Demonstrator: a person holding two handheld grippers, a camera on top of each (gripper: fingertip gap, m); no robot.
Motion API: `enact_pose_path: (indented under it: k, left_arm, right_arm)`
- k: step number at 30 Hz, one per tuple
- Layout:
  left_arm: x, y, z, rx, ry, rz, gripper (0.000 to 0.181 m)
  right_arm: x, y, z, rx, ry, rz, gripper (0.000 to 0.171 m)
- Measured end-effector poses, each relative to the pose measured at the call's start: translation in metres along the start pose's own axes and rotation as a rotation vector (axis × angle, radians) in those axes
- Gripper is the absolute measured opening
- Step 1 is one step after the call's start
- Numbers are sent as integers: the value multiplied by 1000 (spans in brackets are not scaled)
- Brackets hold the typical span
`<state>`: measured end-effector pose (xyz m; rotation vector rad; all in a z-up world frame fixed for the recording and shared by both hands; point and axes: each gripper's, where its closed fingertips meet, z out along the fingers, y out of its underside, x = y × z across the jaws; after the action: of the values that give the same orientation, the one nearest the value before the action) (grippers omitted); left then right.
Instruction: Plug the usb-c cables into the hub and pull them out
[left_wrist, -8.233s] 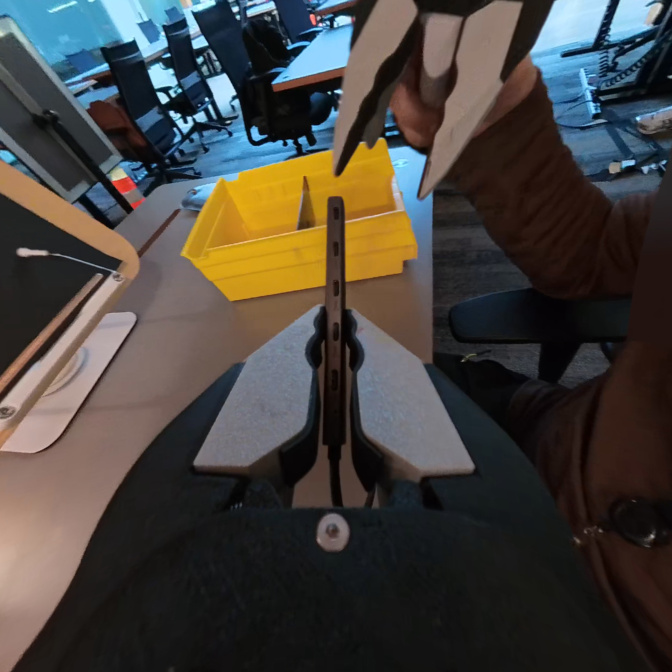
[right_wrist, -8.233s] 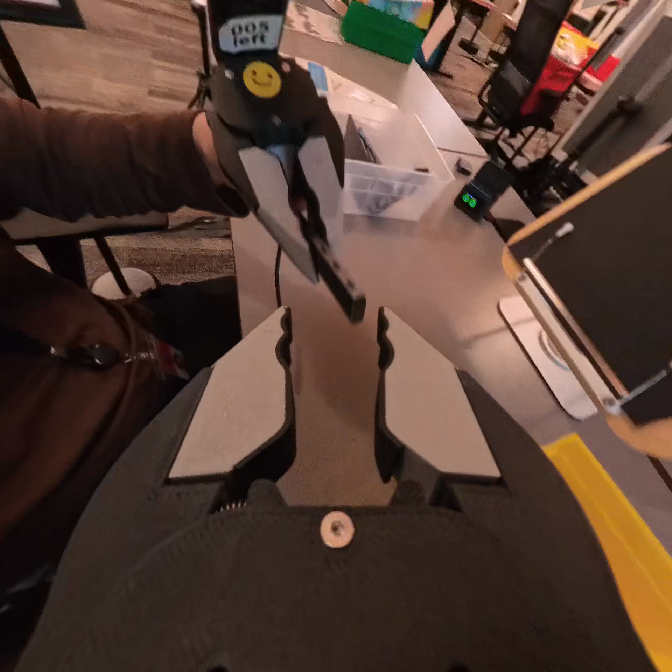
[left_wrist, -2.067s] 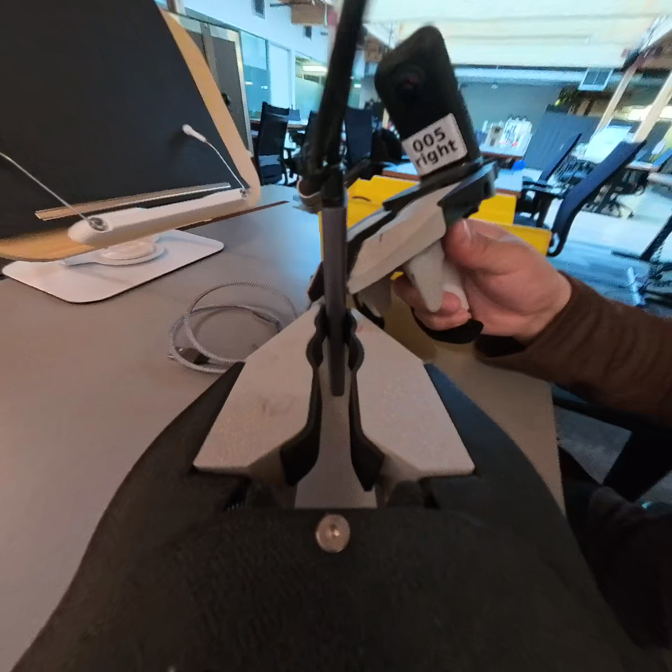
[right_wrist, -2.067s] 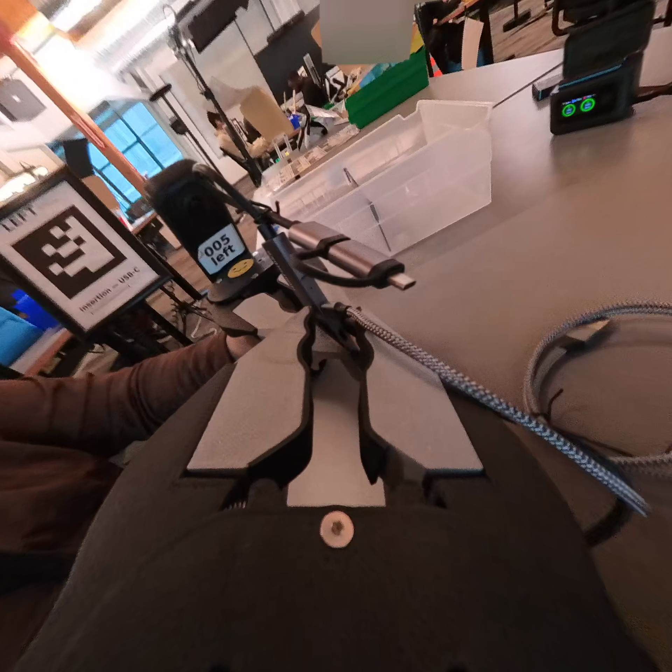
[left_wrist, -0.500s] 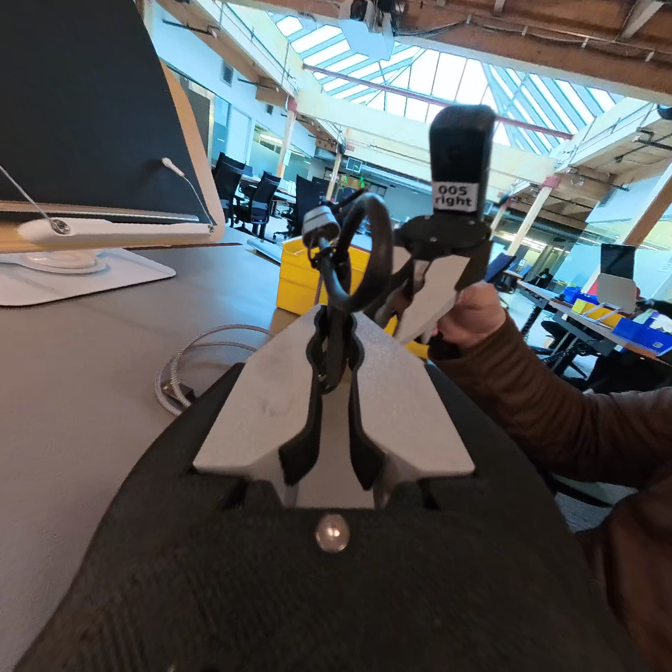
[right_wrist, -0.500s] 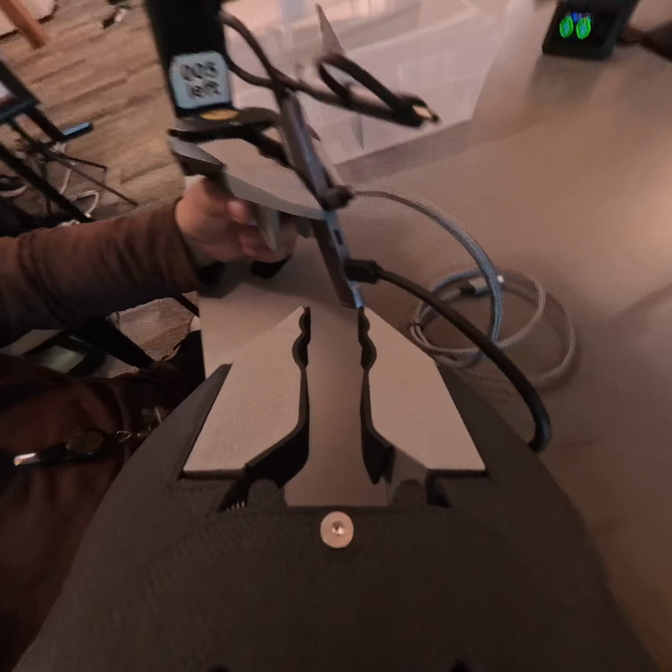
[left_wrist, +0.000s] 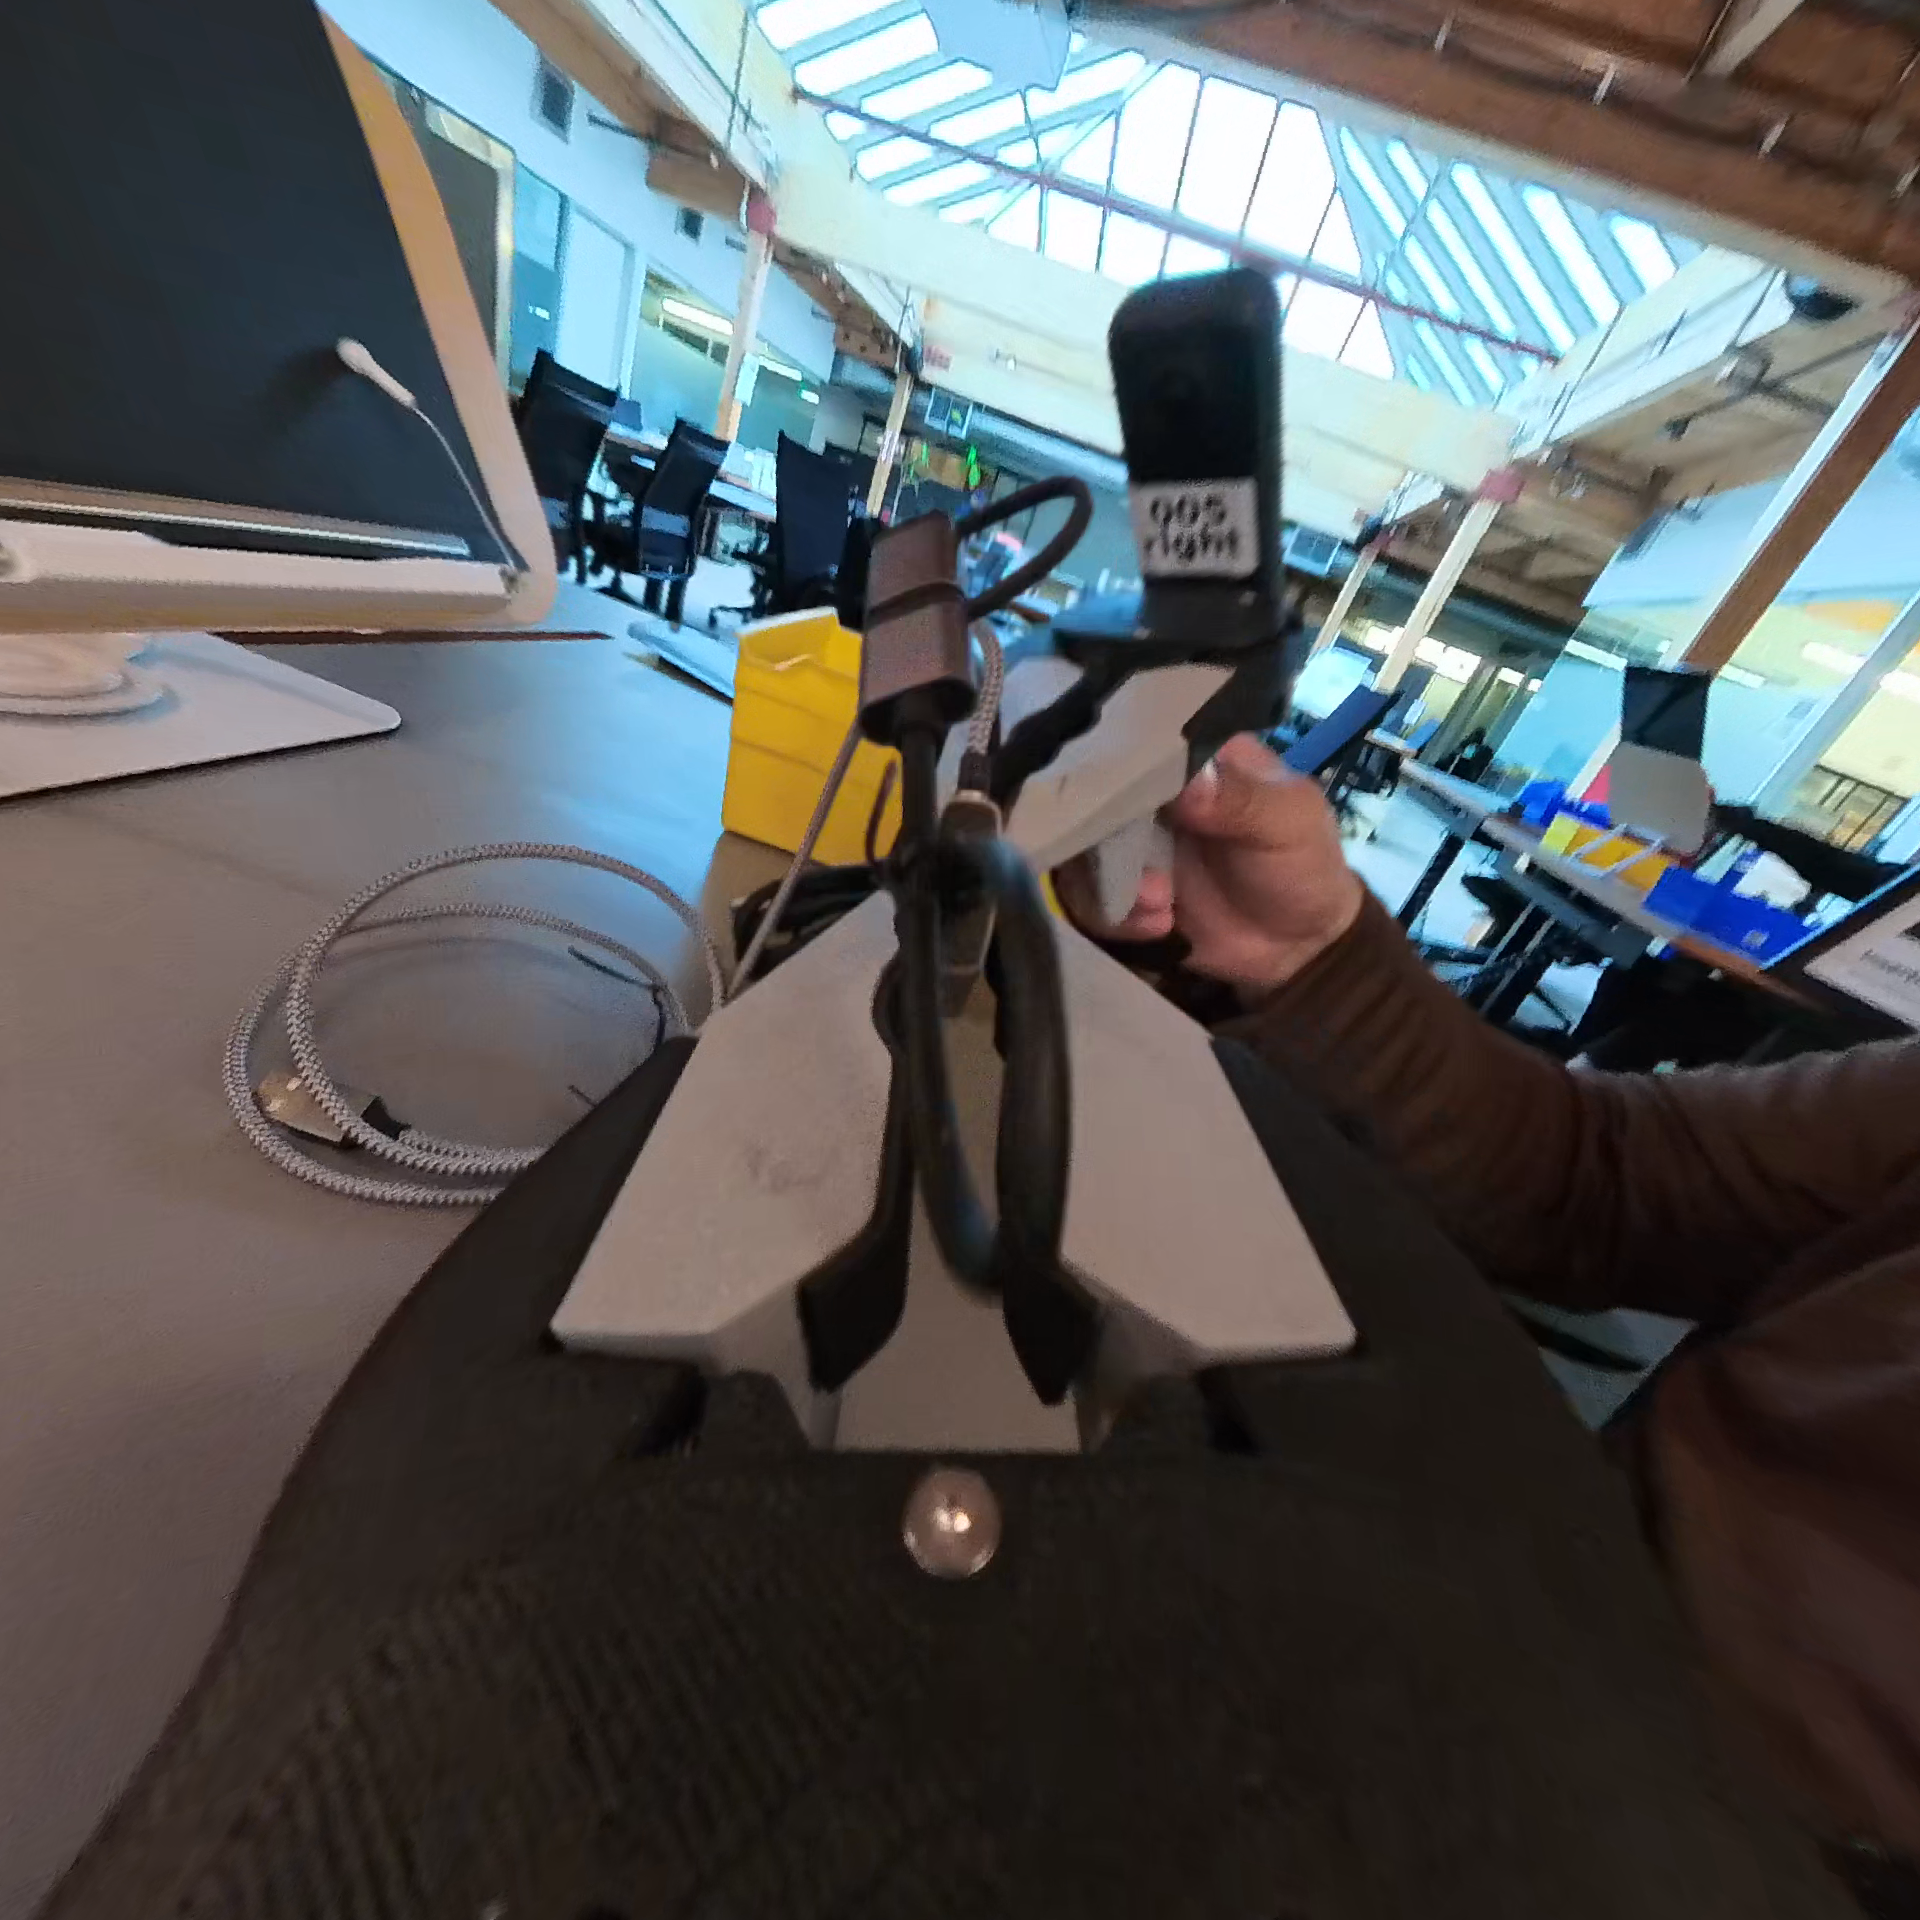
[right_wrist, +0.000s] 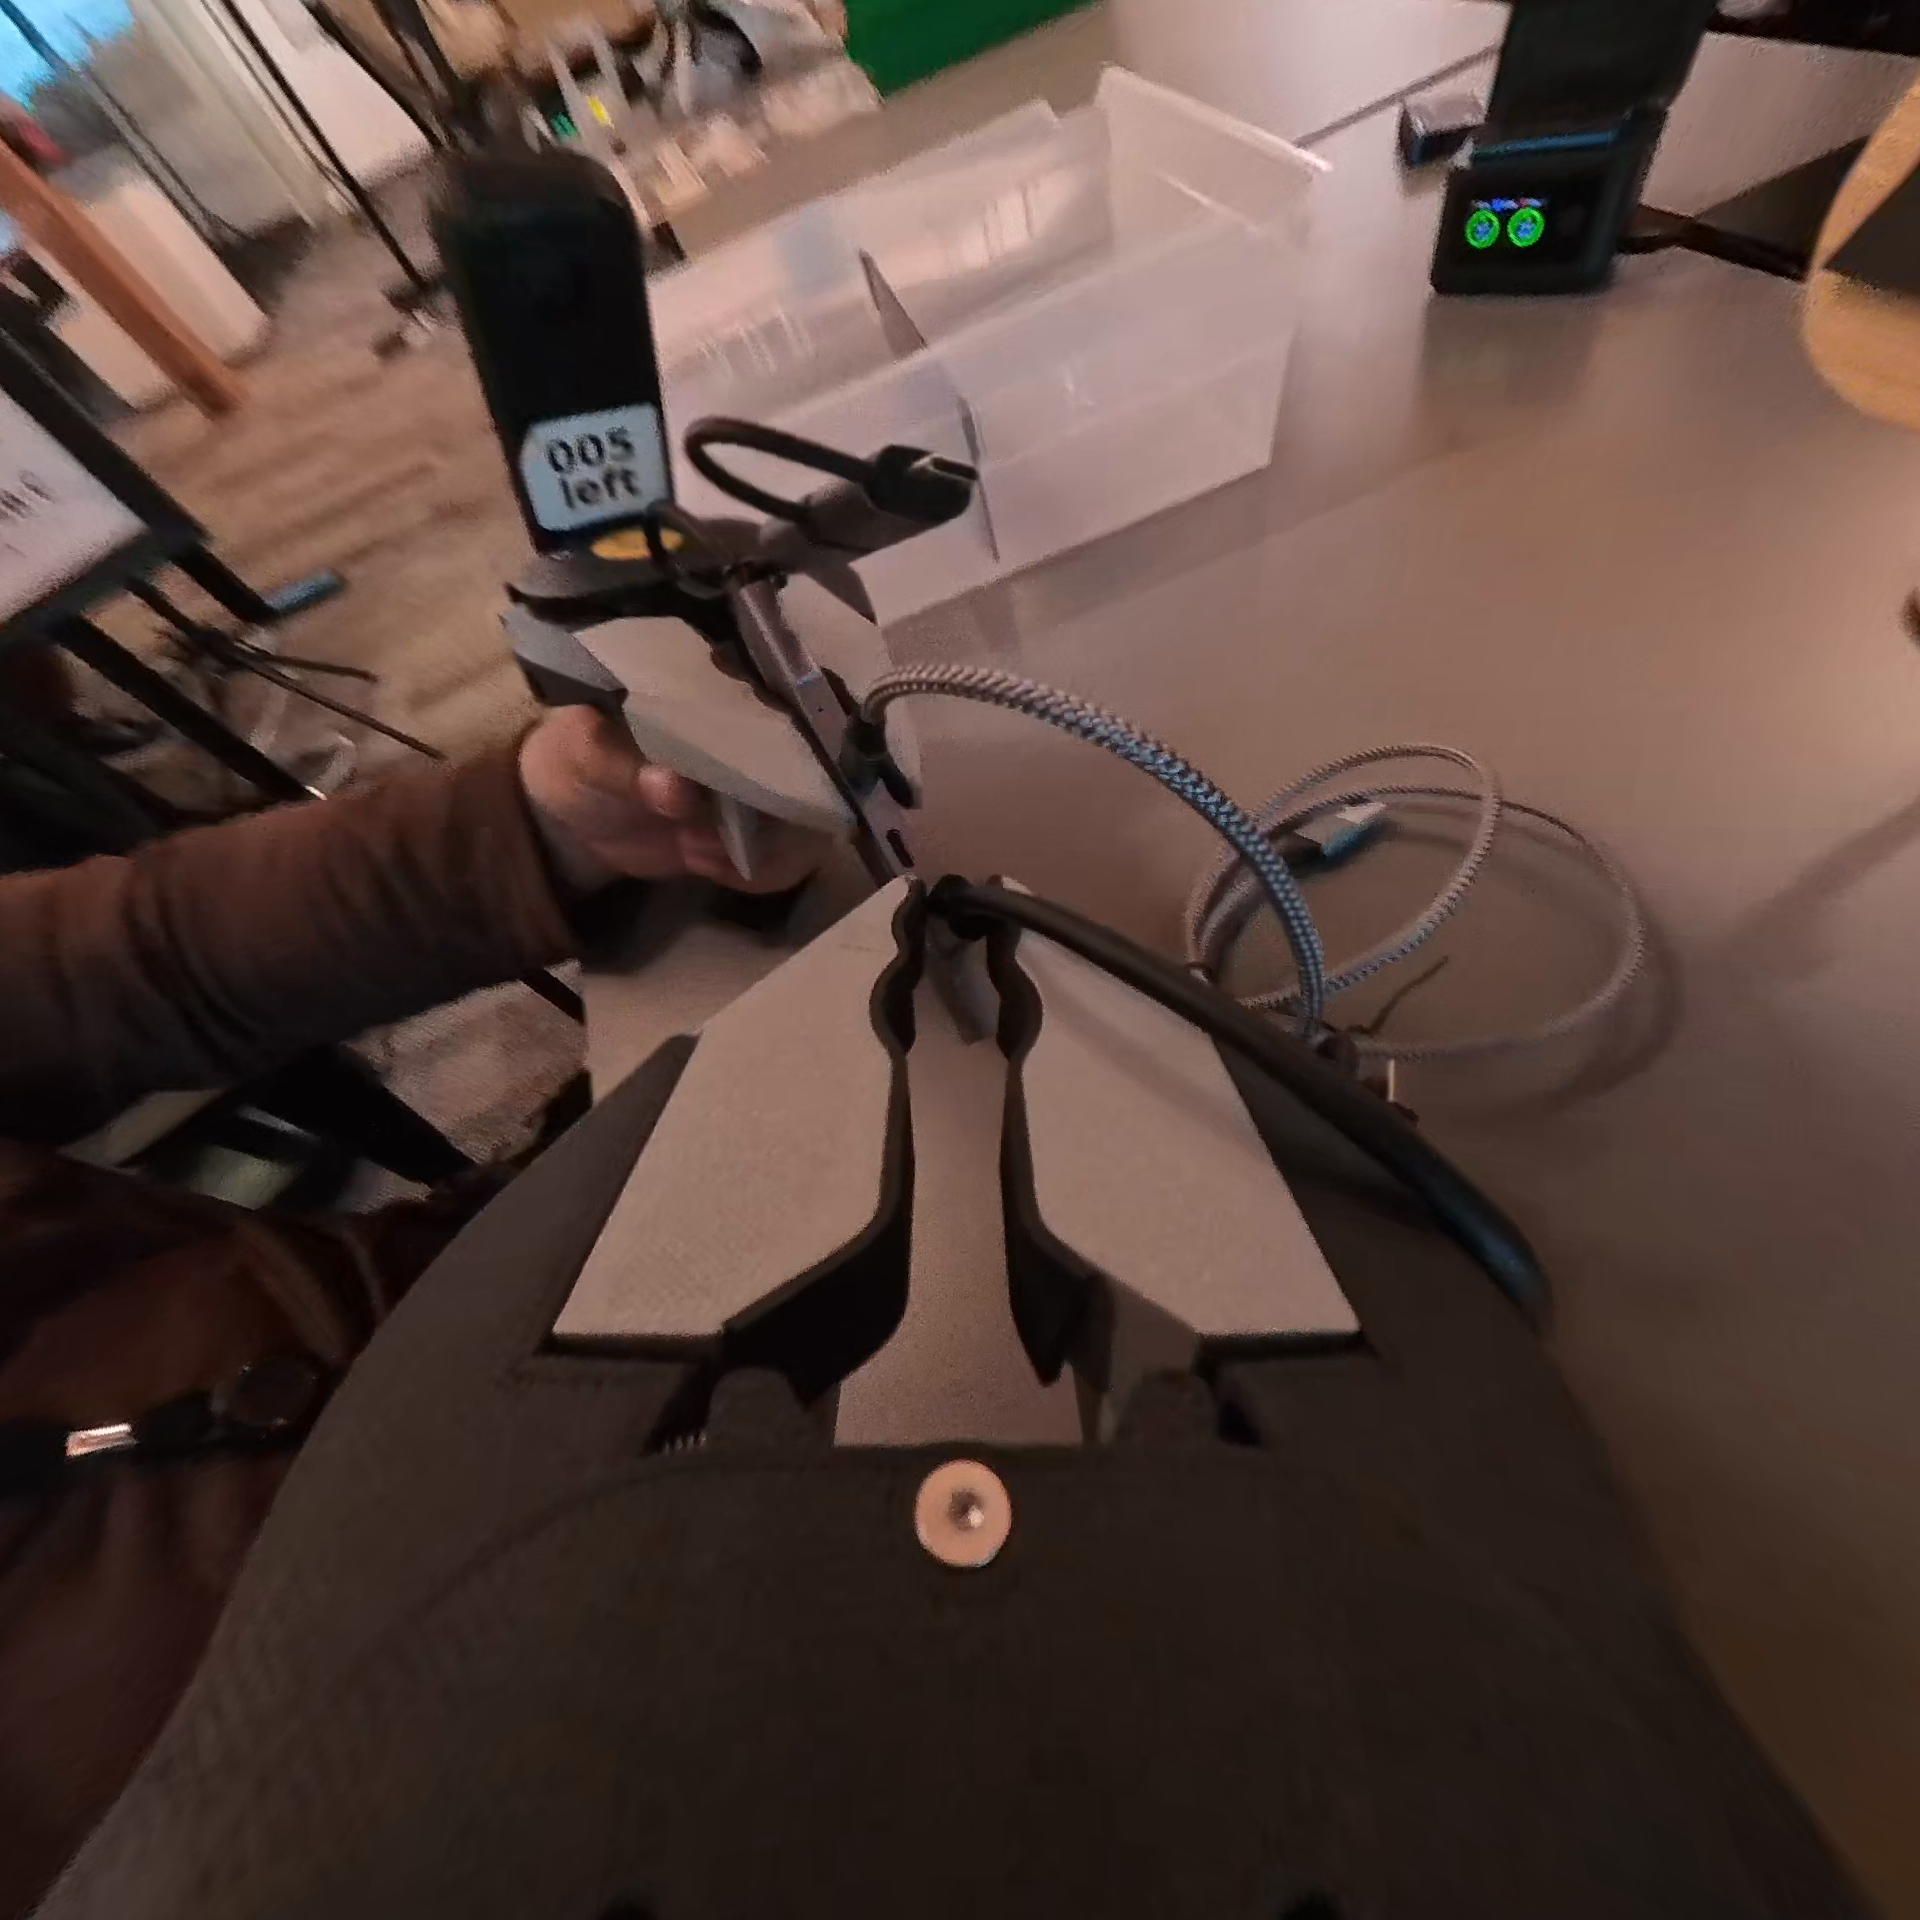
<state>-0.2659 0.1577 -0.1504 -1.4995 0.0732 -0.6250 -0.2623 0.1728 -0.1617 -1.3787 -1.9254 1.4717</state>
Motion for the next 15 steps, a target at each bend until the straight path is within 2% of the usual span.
enact_pose_path:
  k: [5, 10, 15]
  left_arm:
    - [11, 15, 9, -81, 17, 84, 8]
    - [23, 15, 9, -64, 77, 80, 8]
    - [30, 24, 13, -120, 86, 146, 11]
  right_arm:
    - [-6, 11, -10, -142, 78, -98, 9]
    - [-16, 12, -15, -168, 51, -83, 8]
    - [-15, 21, -24, -234, 54, -115, 8]
